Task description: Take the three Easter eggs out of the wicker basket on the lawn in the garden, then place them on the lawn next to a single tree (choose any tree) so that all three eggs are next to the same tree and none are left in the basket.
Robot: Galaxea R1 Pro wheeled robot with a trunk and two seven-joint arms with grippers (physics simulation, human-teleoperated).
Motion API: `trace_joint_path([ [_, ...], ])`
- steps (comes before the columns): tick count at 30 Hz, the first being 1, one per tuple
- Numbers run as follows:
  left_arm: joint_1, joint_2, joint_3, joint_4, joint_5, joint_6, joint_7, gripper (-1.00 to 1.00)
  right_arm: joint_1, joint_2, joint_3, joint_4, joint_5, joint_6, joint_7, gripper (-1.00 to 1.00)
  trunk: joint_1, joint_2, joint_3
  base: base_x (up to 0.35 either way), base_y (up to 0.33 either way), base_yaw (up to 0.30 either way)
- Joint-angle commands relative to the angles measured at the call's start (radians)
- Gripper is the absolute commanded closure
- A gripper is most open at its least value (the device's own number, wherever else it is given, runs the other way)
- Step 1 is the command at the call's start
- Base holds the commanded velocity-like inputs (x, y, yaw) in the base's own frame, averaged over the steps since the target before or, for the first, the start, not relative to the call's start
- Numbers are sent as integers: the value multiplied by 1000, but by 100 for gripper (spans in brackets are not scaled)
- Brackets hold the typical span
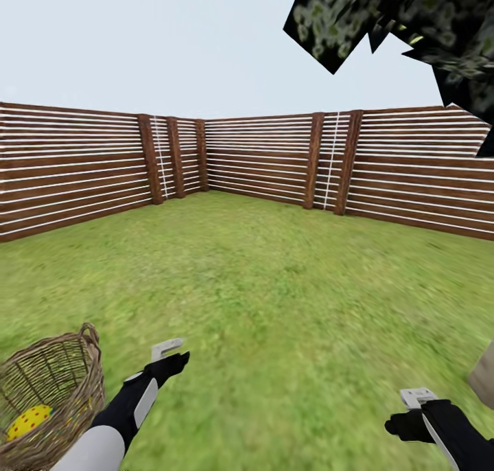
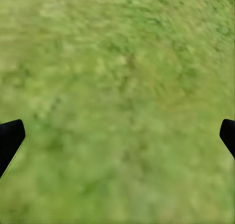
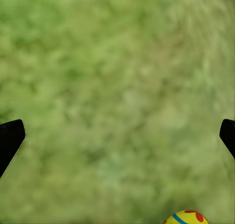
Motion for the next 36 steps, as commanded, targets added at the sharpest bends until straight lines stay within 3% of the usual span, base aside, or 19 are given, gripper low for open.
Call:
trace_joint_path([
  [1,0,-1,1,-2,8,8,-6,-100,0,0,-3,-2,9,4,8,-100,-4,7,2,0,0,171],
  [4,0,-1,-33,-2,8,7,-6,-100,0,0,-3,-2,9,4,8,-100,-16,28,12,0,0,171],
  [9,0,-1,-47,-3,9,7,-7,-100,0,0,-3,-2,9,4,8,-100,-35,63,27,0,0,171],
  [36,0,-1,-49,-3,9,7,-9,-100,0,2,-2,-2,9,4,9,-100,-138,252,112,0,0,121],
])
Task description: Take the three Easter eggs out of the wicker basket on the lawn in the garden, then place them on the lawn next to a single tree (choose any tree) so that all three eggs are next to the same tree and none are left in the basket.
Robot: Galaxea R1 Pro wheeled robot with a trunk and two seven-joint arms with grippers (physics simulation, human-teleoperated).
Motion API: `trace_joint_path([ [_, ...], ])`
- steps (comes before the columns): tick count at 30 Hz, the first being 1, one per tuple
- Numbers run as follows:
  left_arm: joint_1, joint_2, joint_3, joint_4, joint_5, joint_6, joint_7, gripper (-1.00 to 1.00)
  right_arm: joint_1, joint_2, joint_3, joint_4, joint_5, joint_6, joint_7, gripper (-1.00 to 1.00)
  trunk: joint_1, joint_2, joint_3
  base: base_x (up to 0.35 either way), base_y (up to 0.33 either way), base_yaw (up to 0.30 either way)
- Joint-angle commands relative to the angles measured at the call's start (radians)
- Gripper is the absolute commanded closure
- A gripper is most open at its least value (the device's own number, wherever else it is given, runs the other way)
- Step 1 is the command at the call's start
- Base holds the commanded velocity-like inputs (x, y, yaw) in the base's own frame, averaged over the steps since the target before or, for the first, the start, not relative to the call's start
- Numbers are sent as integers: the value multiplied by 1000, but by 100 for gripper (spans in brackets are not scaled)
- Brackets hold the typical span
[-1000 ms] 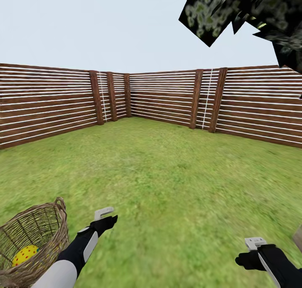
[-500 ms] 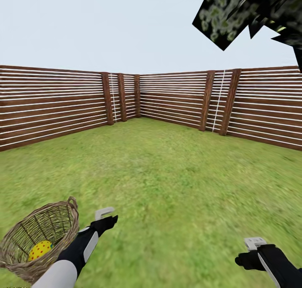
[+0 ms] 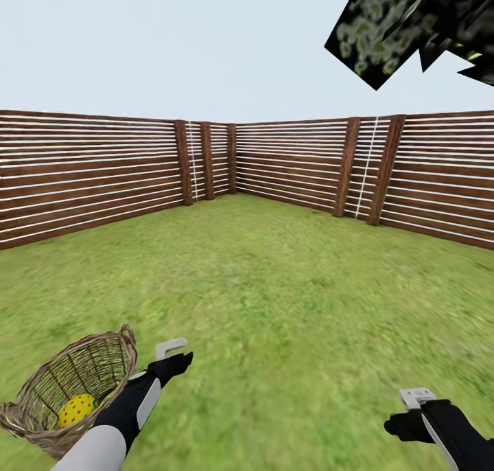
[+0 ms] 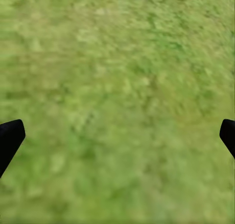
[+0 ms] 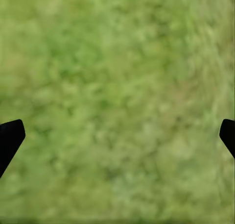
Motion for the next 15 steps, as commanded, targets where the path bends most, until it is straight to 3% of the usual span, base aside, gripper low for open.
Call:
trace_joint_path([
  [1,0,-1,7,-2,8,8,-7,-100,0,0,-3,-2,9,4,8,-100,-4,7,2,0,0,74],
  [15,0,2,7,-8,9,8,-11,-100,0,15,-3,0,10,4,6,-100,-58,105,46,0,0,90],
])
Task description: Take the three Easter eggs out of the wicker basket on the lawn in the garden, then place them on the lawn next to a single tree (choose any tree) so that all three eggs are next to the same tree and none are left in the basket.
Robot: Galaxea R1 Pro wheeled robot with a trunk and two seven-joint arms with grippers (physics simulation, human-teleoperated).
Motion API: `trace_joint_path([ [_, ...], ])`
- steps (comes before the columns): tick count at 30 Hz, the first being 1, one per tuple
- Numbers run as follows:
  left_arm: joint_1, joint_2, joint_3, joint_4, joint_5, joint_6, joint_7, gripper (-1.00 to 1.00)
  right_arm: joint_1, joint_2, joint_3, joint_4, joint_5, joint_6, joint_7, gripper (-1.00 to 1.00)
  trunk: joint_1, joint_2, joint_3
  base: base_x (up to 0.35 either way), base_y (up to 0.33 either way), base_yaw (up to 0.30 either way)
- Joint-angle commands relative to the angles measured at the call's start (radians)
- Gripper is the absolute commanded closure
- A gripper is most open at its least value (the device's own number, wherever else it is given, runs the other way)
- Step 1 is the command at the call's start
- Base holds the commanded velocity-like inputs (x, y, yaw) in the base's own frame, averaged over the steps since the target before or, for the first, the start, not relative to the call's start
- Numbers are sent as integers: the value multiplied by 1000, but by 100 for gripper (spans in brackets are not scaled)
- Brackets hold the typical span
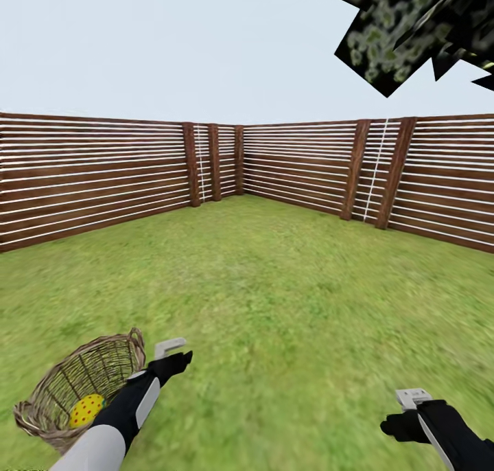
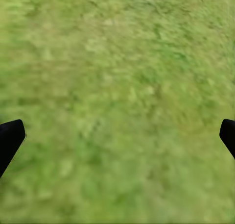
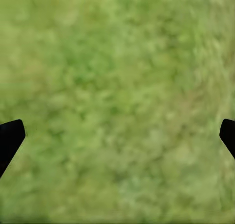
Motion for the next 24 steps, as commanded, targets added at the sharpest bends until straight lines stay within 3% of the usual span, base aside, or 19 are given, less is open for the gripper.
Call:
trace_joint_path([
  [1,0,-1,8,-2,8,8,-7,-100,0,1,-3,-2,9,4,8,-100,-4,7,2,0,0,125],
  [11,0,5,11,-7,10,8,-7,-100,0,3,-3,-2,9,4,8,-100,-42,77,33,0,0,157],
  [24,0,3,9,-8,10,6,-7,-100,0,4,-3,-2,9,4,8,-100,-92,168,74,0,0,241],
])
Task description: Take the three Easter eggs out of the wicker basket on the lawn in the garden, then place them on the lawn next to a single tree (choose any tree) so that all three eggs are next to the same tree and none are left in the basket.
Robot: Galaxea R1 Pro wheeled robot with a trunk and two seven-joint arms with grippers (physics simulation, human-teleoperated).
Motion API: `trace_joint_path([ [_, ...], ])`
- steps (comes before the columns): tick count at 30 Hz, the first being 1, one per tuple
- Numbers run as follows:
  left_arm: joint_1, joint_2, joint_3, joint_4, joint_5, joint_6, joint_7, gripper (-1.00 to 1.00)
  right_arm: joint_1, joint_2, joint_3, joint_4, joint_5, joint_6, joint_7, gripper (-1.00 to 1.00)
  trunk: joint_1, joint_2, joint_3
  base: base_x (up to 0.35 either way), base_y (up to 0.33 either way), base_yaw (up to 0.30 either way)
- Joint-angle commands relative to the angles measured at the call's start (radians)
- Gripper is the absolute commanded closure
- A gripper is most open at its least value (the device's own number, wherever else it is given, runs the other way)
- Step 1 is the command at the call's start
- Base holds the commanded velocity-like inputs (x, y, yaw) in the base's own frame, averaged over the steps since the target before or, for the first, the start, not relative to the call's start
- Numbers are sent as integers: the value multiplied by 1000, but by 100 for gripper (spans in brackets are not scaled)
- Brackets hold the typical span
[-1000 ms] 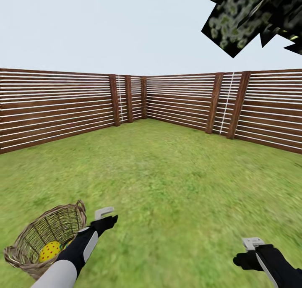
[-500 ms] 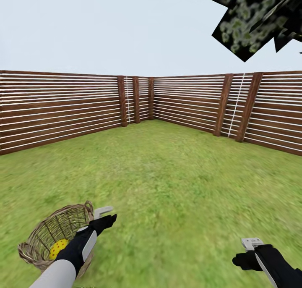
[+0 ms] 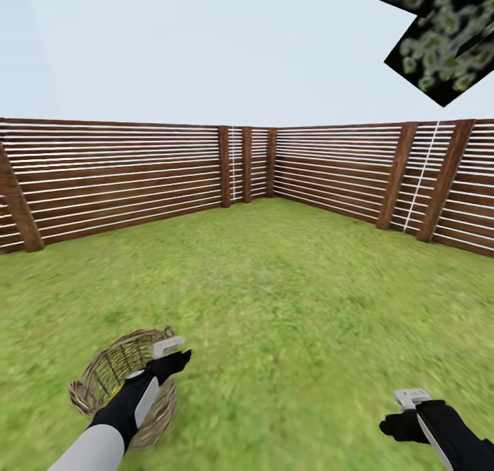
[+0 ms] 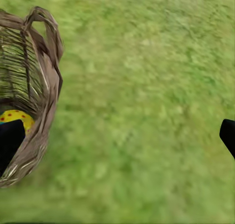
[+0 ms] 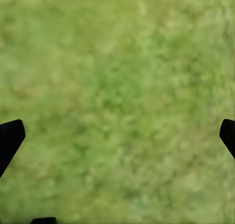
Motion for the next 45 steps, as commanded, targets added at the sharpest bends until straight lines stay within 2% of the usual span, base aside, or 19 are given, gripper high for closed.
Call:
trace_joint_path([
  [1,-1,-1,8,-1,8,8,-7,-100,0,0,-3,-2,9,4,8,-100,-4,7,2,0,0,255],
  [45,-1,-1,9,-1,10,8,-7,-100,0,7,7,3,10,3,5,-100,-173,315,140,0,0,243],
])
